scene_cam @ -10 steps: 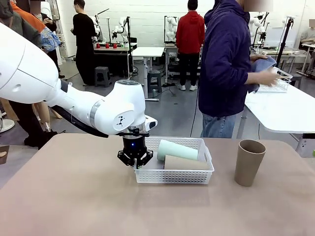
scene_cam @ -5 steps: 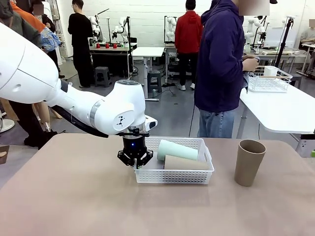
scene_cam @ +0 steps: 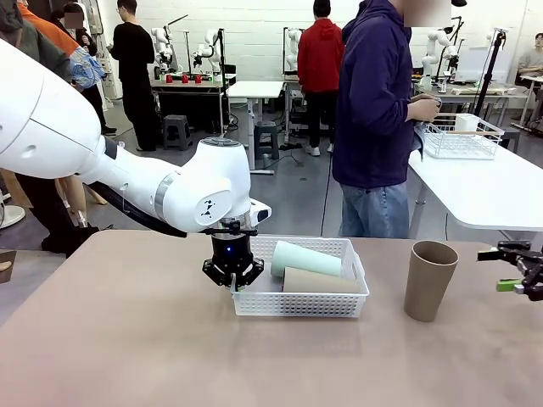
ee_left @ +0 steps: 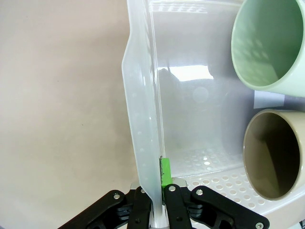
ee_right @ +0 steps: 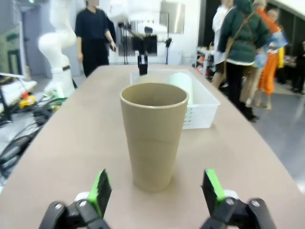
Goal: Clean and organize the cups into the basket.
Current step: Pick up the Reusable plastic cup from the right side of the table and stack it inside the Organizing basket in the center of the table.
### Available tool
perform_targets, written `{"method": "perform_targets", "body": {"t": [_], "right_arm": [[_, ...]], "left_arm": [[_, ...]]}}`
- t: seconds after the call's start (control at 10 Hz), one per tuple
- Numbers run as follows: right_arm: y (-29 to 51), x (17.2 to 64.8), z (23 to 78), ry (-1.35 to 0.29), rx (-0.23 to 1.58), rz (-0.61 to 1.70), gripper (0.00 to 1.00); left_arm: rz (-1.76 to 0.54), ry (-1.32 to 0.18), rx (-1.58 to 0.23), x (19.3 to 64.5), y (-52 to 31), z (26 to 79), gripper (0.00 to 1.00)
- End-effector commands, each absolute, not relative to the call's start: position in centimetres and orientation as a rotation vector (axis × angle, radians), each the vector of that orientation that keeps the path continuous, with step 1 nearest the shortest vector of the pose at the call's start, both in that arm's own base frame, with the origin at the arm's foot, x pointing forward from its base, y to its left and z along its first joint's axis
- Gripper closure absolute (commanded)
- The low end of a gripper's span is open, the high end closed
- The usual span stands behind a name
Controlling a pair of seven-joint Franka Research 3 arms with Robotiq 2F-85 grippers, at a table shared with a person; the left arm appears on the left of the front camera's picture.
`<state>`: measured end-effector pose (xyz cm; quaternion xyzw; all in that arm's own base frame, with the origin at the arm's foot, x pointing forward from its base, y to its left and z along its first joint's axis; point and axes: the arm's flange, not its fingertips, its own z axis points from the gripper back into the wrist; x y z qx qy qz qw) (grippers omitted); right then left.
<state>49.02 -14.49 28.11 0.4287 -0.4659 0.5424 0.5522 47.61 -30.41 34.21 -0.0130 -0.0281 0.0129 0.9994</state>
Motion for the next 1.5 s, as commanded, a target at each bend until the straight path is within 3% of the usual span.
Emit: {"method": "perform_targets", "body": {"t": [0.0, 1.4], "right_arm": [[-14.1, 49.5, 27.6, -1.078, 1.004, 1.337, 0.00], [-8.4, 52.1, 23.1, -0.870, 1.108, 1.350, 0.00]], "left_arm": [[0.022, -0.056, -0.023, 47.5, -30.4, 34.2, 1.00], [0.022, -0.056, -0.023, 47.5, -30.4, 34.2, 1.00]]}}
